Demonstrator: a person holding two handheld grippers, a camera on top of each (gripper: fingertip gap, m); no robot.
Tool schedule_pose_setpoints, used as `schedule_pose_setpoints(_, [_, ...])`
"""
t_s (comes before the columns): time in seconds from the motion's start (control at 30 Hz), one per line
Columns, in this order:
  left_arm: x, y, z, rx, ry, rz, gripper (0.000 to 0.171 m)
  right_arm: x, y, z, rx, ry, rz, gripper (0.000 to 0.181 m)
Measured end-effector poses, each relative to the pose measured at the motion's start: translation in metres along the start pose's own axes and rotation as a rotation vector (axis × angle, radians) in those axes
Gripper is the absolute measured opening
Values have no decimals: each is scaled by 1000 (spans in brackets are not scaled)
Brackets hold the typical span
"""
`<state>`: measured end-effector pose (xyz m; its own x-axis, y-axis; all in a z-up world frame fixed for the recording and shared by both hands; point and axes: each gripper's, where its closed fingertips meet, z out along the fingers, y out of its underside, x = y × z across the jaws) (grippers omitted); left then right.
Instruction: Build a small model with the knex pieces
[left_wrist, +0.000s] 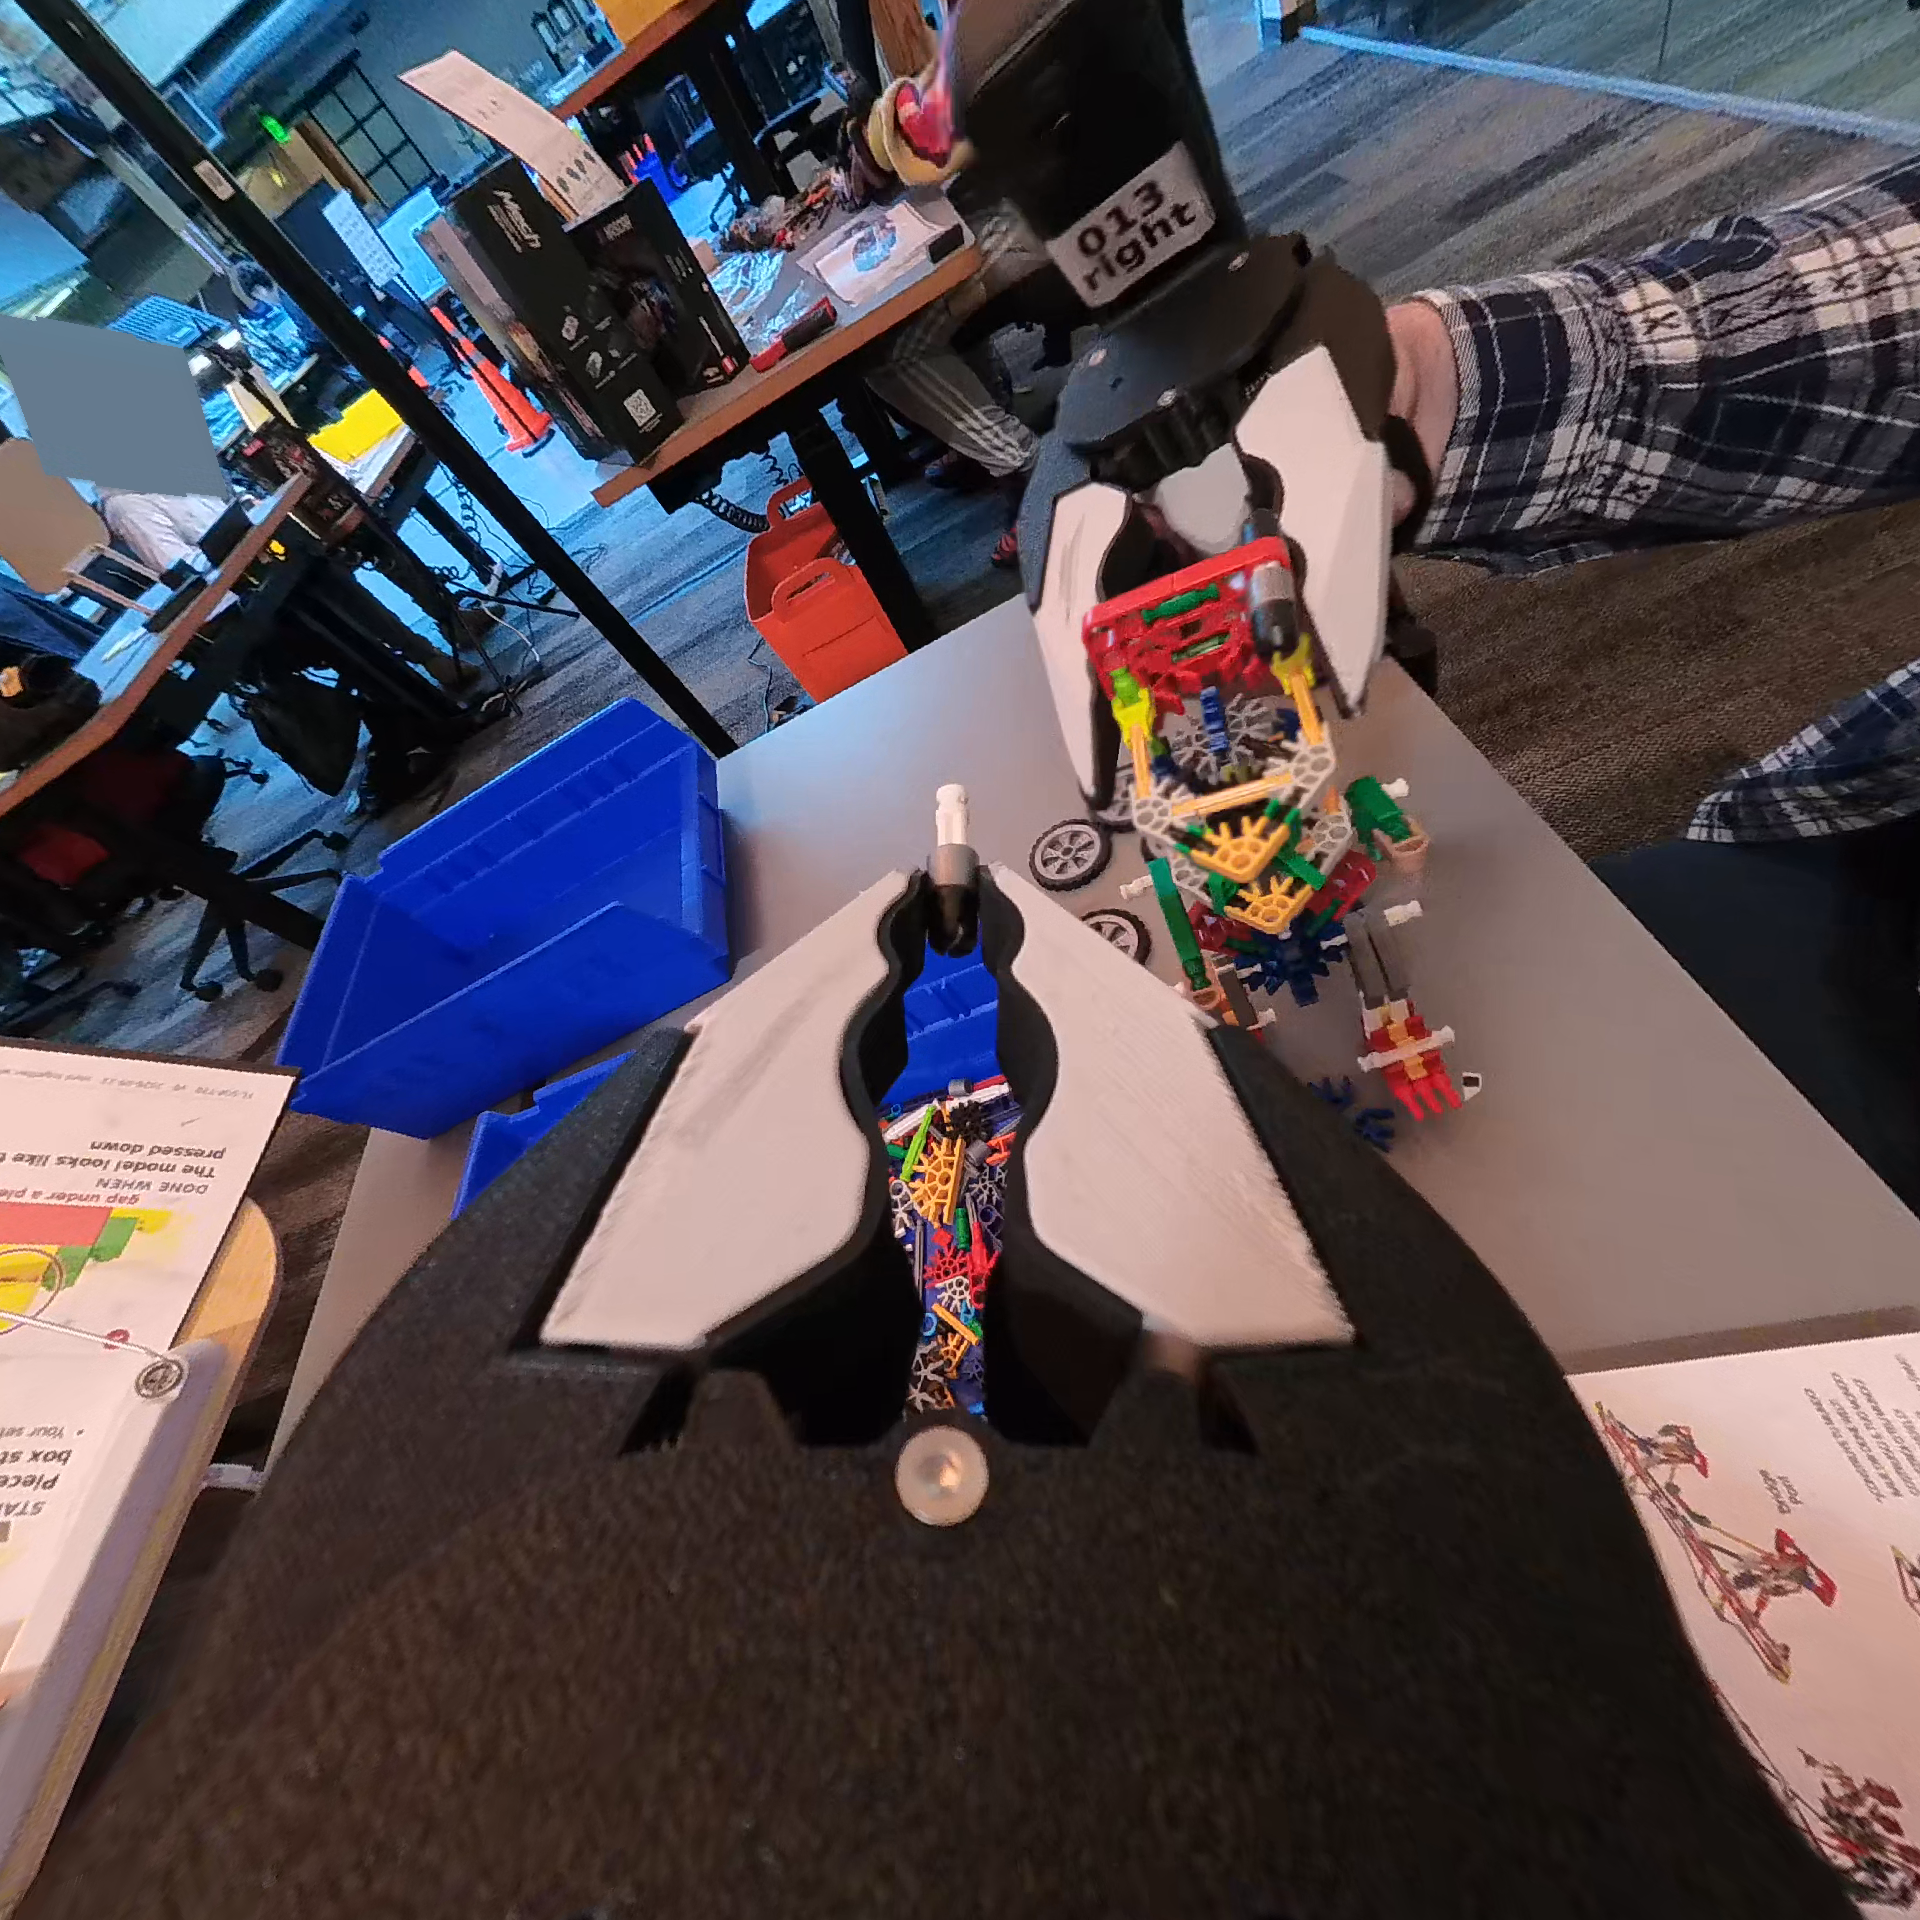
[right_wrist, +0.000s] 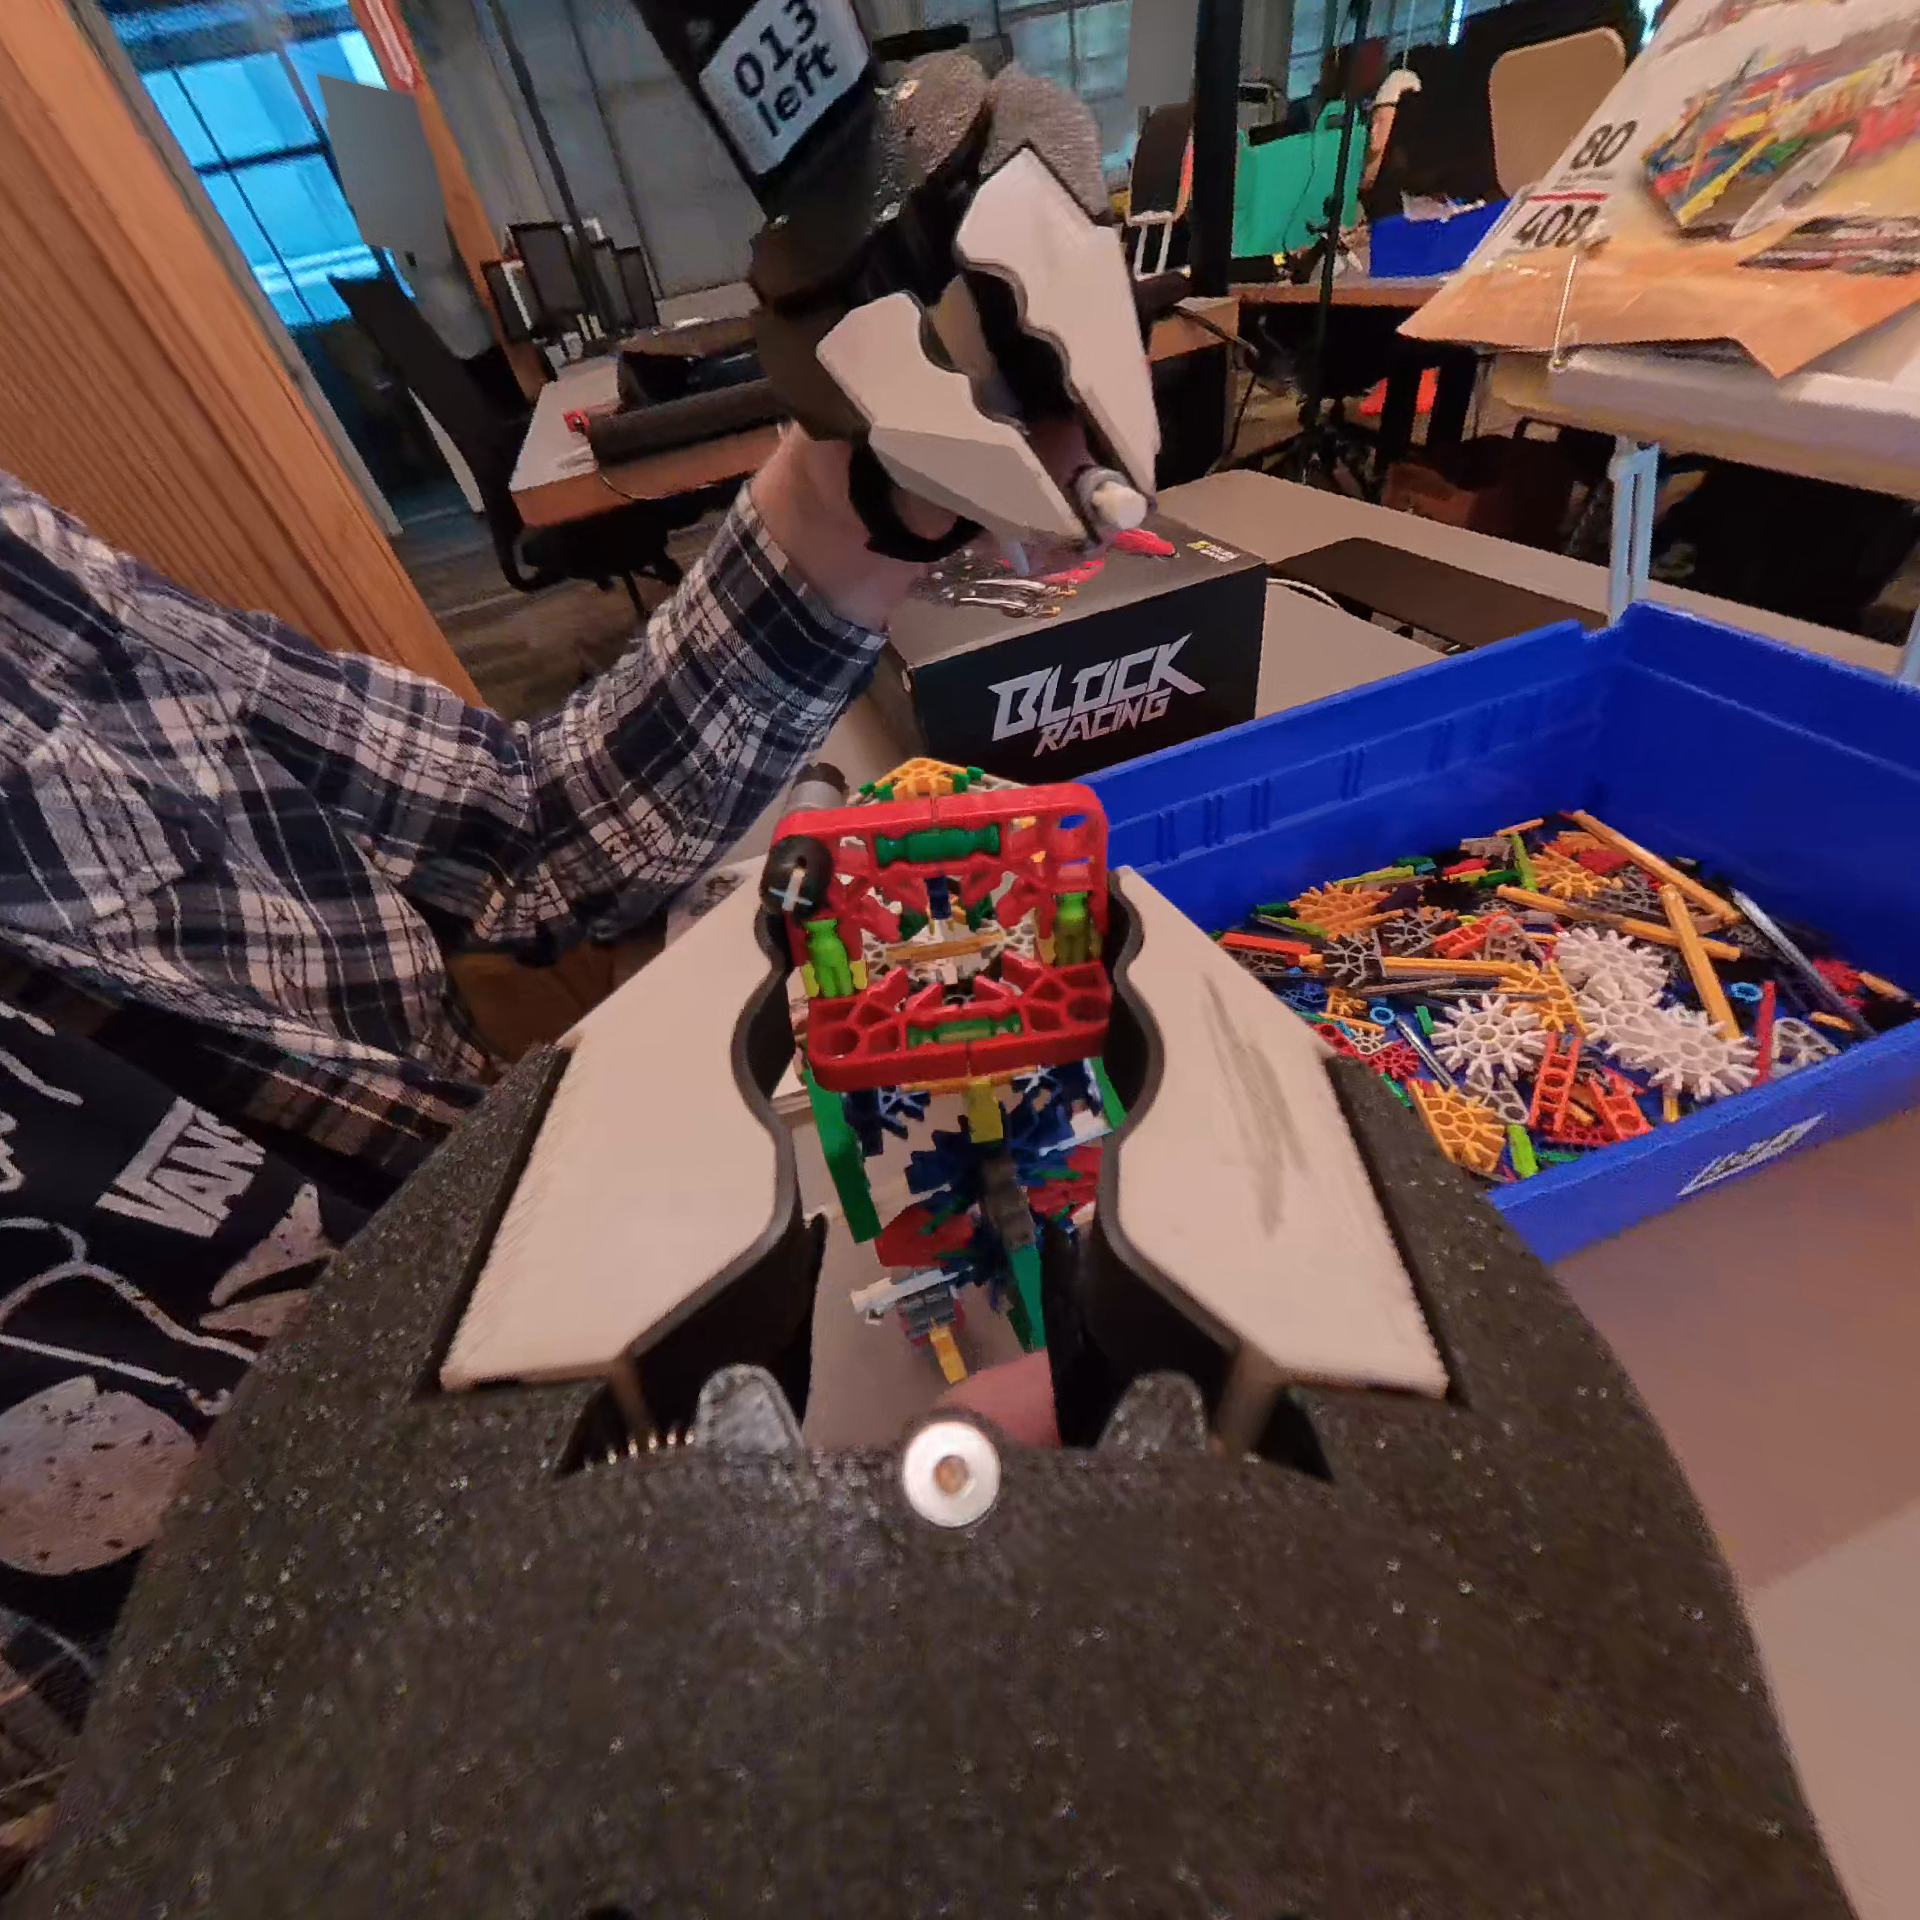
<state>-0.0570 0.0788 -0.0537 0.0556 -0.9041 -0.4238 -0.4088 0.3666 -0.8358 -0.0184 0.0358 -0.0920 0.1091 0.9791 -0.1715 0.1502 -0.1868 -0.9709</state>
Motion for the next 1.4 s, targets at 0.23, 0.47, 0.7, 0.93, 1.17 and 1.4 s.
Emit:
schedule_pose_setpoints(0.23, [1,5,4,-10,14,-11,7,-10,10,22,-110,33,-101,67])
schedule_pose_setpoints(0.47, [2,6,6,-12,19,-9,7,-14,16,37,-141,39,-135,73])
schedule_pose_setpoints(0.7, [1,4,11,-2,8,16,7,-25,-6,19,-47,19,-122,82])
schedule_pose_setpoints(0.93, [-3,-14,13,0,-110,163,7,10,-58,-13,127,106,-10,29])
schedule_pose_setpoints(1.17, [-4,-22,27,-11,-205,294,7,36,-64,16,49,98,25,23])
schedule_pose_setpoints(1.4, [-12,-19,28,-26,-265,346,7,40,-65,22,31,30,73,18])
